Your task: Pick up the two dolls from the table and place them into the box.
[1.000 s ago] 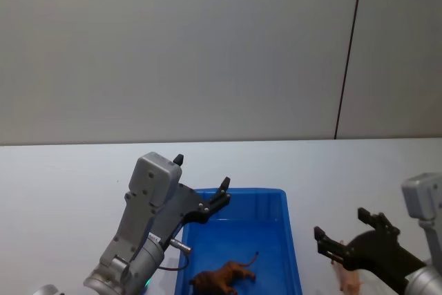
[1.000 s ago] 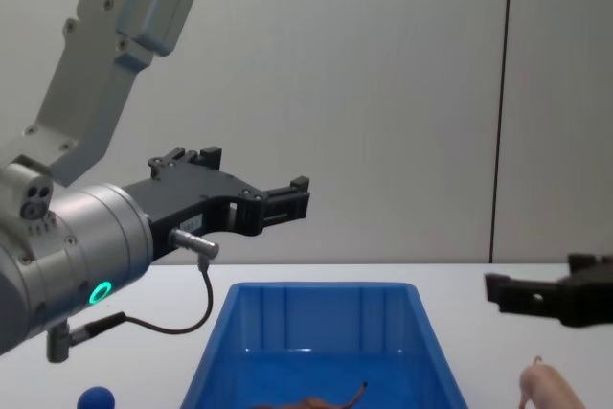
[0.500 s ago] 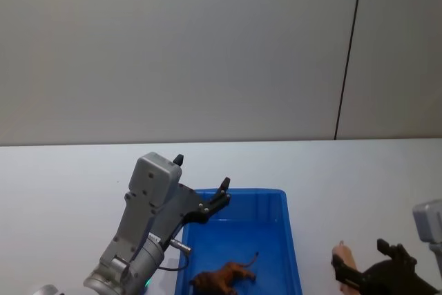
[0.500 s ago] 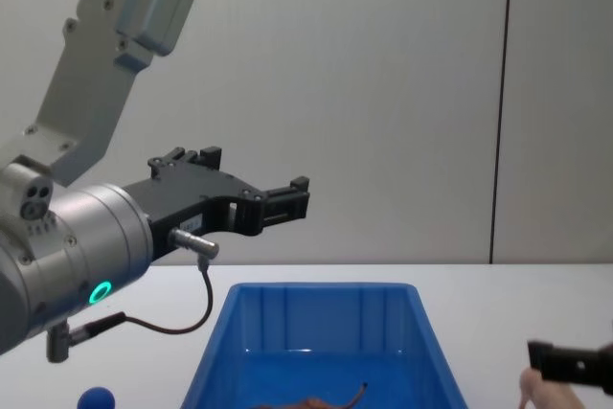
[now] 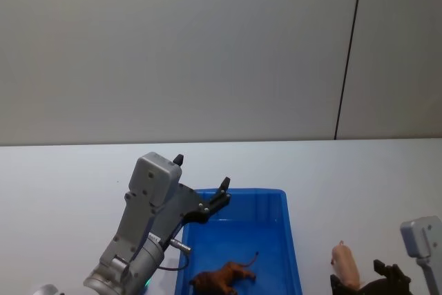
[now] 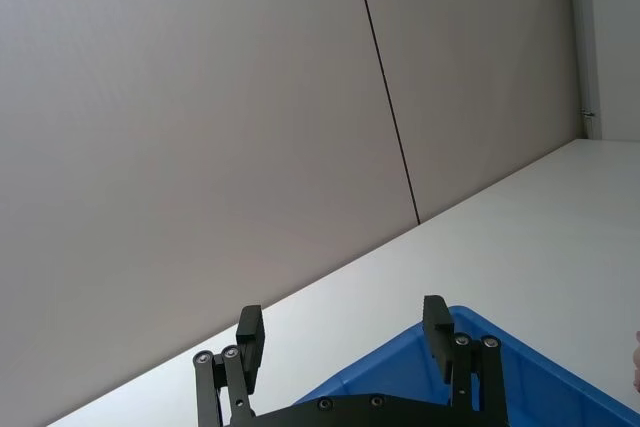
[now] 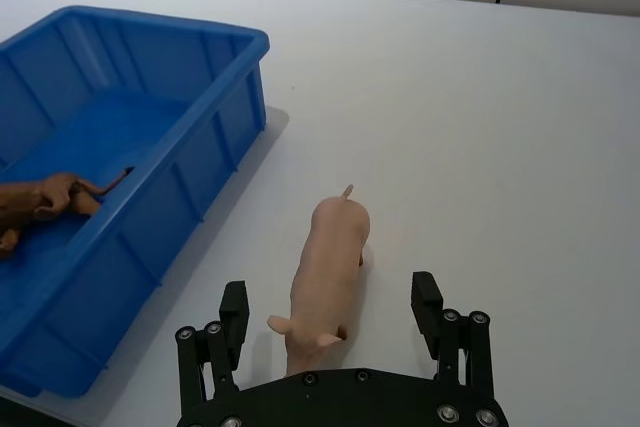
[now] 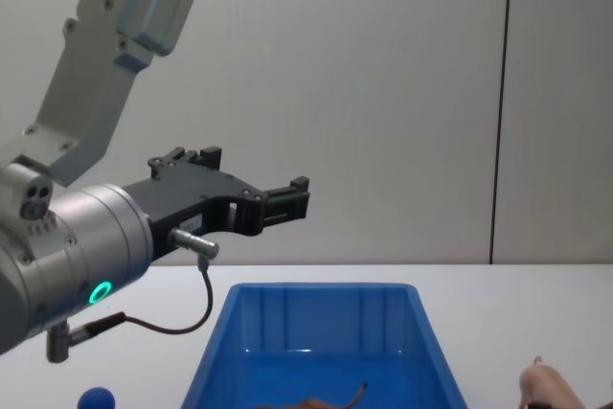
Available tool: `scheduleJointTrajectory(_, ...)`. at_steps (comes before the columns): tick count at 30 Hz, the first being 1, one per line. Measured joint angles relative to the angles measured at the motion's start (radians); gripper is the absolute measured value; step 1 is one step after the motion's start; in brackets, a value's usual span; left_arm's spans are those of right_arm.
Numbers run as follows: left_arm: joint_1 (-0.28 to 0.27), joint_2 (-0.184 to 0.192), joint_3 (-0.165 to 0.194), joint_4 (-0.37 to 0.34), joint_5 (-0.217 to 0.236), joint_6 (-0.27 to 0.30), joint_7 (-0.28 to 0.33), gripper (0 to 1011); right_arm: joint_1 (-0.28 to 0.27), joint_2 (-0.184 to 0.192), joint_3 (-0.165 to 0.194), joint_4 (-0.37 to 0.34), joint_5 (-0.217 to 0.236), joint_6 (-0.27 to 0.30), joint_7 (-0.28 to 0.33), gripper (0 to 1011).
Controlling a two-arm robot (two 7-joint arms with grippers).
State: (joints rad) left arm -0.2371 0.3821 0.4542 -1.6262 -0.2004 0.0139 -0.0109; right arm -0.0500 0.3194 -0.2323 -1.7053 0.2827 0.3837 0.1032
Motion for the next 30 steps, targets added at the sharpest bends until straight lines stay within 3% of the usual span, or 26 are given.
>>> scheduleJointTrajectory(4, 0.000, 0.000, 0.000, 0.000, 0.000, 0.000, 0.000, 1001, 0.010, -0.009, -0.005, 0.021, -0.009, 0.003, 0.003, 984)
scheduleJointTrajectory(9, 0.000, 0.000, 0.000, 0.000, 0.000, 0.000, 0.000, 1001, 0.024, -0.022, -0.010, 0.045, -0.018, 0.006, 0.005, 878)
scheduleJointTrajectory(21, 0.000, 0.000, 0.000, 0.000, 0.000, 0.000, 0.000, 1001, 0.052, -0.040, -0.012, 0.082, -0.036, -0.002, 0.004, 517)
scheduleJointTrajectory(24, 0.000, 0.000, 0.000, 0.000, 0.000, 0.000, 0.000, 1001, 0.059, -0.043, -0.012, 0.084, -0.044, -0.014, 0.003, 383)
scheduleJointTrajectory(30, 0.000, 0.000, 0.000, 0.000, 0.000, 0.000, 0.000, 1001, 0.069, -0.046, -0.010, 0.078, -0.054, -0.037, 0.002, 362)
